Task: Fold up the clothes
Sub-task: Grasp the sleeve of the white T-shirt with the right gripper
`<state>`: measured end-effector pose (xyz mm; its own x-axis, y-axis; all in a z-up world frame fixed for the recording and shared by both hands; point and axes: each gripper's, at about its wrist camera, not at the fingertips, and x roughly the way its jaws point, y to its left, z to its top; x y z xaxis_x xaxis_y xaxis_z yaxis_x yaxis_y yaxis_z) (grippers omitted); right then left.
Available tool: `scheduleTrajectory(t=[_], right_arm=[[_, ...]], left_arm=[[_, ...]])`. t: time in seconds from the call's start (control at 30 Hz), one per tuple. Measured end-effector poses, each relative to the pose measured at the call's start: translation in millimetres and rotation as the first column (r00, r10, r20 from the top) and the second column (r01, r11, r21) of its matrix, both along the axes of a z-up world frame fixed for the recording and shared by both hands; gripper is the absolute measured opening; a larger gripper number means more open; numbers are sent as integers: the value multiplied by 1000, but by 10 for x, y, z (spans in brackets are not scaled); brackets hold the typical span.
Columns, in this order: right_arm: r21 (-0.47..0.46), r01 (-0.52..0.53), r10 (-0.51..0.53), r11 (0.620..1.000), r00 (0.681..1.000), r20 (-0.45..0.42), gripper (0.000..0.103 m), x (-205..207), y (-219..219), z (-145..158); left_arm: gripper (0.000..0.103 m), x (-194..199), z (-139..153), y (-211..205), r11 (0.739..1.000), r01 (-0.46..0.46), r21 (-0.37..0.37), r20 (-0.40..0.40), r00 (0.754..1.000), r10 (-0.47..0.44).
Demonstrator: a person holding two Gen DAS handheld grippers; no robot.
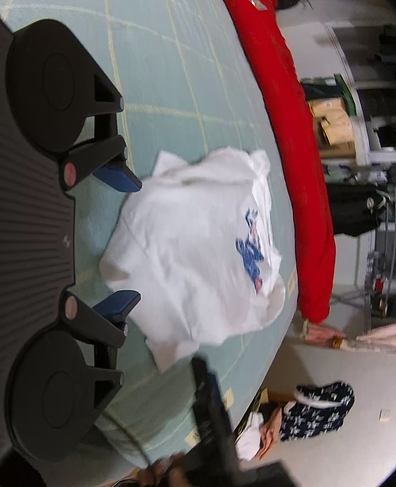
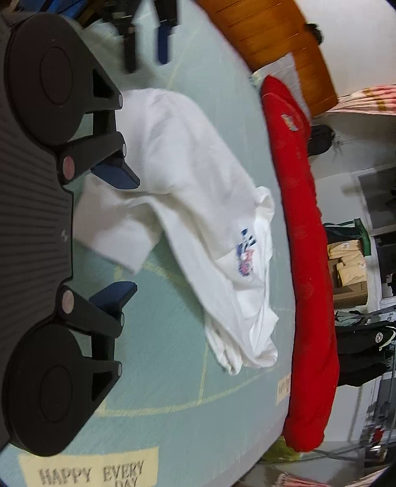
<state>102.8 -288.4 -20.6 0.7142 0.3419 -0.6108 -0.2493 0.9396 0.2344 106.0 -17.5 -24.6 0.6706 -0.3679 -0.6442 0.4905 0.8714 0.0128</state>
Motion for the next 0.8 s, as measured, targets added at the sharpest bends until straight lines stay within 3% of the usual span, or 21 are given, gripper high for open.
scheduleTrajectory(t=[0.27,0.33,0.43,0.5,0.7,0.73,0.8], right_arm=[[35,15,-15,999,1000,-6,70,159,65,-97],[30,21,-21,999,1000,-10,63,195,93,-121],[40,13,-13,999,1000,-12,43,269,155,-153],[39,22,-21,999,1000,-21,21,330,183,-183],[176,6,0,984,1000,-31,21,389,167,-225],[152,3,1,988,1000,-22,19,381,178,-212],[105,-2,2,994,1000,-4,7,366,200,-188]], left_arm=[[73,59,-89,-153,1000,12,-5,-18,1000,-12],[73,58,-107,-148,1000,8,-8,-23,1000,-8],[73,56,-131,-135,1000,0,-12,-29,1000,-1],[73,54,-148,-127,1000,-5,-15,-33,999,4],[73,73,-163,-100,1000,-13,-23,-45,999,12],[73,77,-164,-105,1000,-15,-20,-43,999,14],[73,83,-160,-113,1000,-13,-19,-41,999,13]])
